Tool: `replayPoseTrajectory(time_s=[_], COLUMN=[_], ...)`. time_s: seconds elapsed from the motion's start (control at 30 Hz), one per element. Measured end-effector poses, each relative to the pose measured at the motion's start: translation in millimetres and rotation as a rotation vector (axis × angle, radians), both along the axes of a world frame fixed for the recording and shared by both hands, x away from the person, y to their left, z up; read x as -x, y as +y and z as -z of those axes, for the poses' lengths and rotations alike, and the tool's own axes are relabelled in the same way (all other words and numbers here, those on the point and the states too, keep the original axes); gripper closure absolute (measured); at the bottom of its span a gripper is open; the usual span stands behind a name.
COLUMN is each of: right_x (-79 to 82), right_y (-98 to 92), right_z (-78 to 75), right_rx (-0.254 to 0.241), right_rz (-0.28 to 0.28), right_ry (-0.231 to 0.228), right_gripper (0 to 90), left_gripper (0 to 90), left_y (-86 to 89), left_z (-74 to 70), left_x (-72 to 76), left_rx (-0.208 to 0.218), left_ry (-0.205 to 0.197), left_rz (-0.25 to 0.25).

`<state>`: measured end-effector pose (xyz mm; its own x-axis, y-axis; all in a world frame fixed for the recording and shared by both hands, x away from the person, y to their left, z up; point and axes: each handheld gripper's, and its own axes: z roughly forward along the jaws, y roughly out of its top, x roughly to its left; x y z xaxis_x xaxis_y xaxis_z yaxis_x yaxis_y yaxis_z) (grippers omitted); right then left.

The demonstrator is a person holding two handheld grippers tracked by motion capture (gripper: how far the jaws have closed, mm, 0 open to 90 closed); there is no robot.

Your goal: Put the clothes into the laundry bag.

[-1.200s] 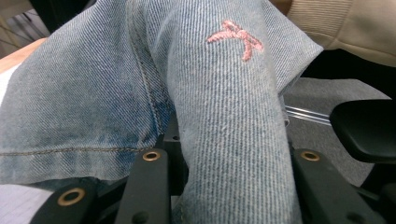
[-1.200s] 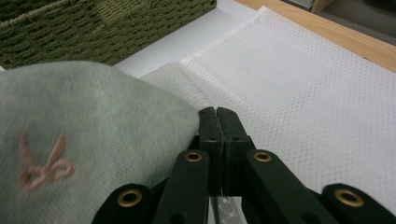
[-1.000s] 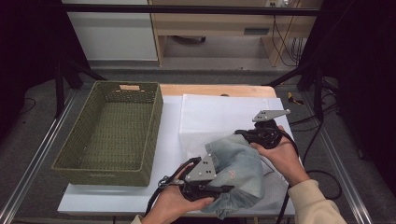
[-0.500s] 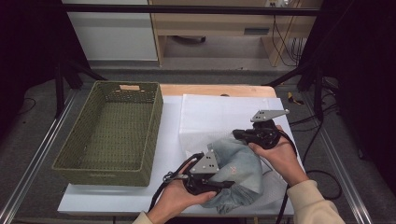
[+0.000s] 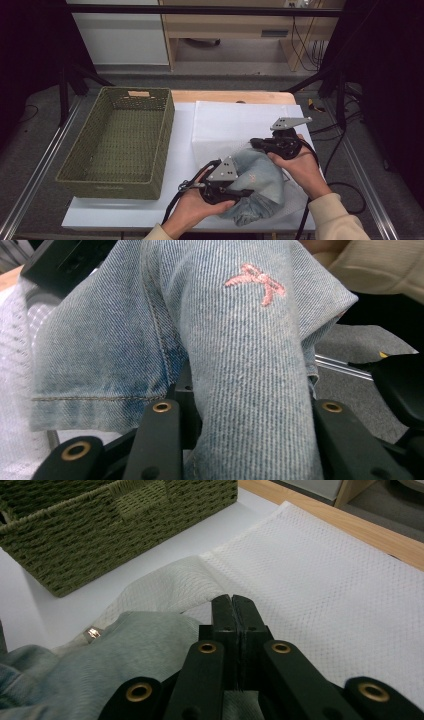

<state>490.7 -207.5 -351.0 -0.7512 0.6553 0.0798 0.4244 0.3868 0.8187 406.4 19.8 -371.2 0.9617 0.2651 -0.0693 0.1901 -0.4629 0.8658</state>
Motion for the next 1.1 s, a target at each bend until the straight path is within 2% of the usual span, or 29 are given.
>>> replayPoseTrajectory(time_s=[0.2,0.4,0.73,0.9,1.1], right_x=[1.2,5.8,6.3,7.8,13.9], right_y=[-0.2,-0.1,2.3,-1.8,-0.7], right_z=[-0.3,-3.9,-7.7,-12.7,-17.9], right_rx=[-0.003,-0.013,-0.008,-0.01,0.003], right_rz=[-0.005,-0.016,-0.016,-0.007,-0.011], right_ry=[-0.006,-0.013,-0.024,-0.035,-0.048], right_gripper=[89.6,89.6,89.7,89.7,89.7], left_gripper=[62.7,62.7,62.7,62.6,62.5], left_y=[5.0,11.9,11.0,10.1,7.4], left_z=[5.2,9.3,8.4,8.7,10.7], left_x=[-5.7,-14.1,-15.7,-15.5,-18.0], left_rx=[-0.015,-0.003,0.005,-0.017,-0.02], left_ry=[0.005,0.022,0.013,-0.001,0.006], left_rz=[-0.057,-0.107,-0.132,-0.155,-0.176])
